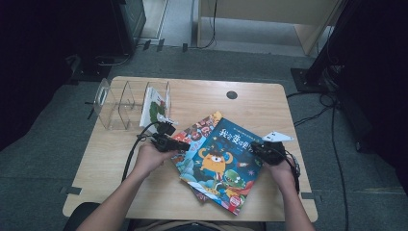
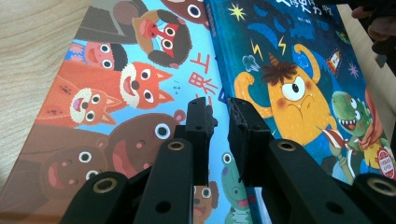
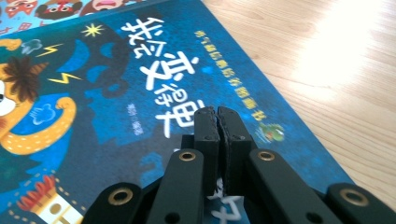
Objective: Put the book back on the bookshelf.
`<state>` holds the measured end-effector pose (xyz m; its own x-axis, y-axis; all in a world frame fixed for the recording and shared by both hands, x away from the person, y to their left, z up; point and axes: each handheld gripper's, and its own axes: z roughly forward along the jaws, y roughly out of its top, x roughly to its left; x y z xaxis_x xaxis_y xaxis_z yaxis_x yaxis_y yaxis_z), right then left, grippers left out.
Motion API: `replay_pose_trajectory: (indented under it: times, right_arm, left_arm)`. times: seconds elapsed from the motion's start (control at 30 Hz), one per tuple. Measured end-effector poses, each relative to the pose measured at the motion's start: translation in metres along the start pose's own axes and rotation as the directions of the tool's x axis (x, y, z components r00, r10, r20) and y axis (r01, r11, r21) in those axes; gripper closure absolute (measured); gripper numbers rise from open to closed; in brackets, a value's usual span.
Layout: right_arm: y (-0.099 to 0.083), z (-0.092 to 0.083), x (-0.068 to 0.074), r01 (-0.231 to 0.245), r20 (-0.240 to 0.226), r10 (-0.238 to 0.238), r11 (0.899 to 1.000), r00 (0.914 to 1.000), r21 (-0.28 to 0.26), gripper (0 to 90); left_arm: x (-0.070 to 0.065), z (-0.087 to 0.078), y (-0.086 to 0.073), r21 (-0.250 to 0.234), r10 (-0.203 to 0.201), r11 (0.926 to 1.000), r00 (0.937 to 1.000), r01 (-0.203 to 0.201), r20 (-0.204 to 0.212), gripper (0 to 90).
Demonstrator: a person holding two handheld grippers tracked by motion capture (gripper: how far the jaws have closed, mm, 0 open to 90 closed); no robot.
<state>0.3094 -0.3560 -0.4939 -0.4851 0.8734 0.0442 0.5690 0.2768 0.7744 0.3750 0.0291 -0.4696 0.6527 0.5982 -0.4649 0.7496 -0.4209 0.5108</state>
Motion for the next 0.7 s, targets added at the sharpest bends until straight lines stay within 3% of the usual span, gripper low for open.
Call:
replay_pose_trajectory:
  times: [0.7]
  right_arm:
    - [-0.021, -0.026, -0.026, -0.093, 0.089, 0.094, 0.996, 0.9917, -0.011, 87.2]
  left_arm:
    - [0.000, 0.013, 0.006, 0.032, 0.010, 0.9994, 0.9999, -0.010, 0.000, 79.2]
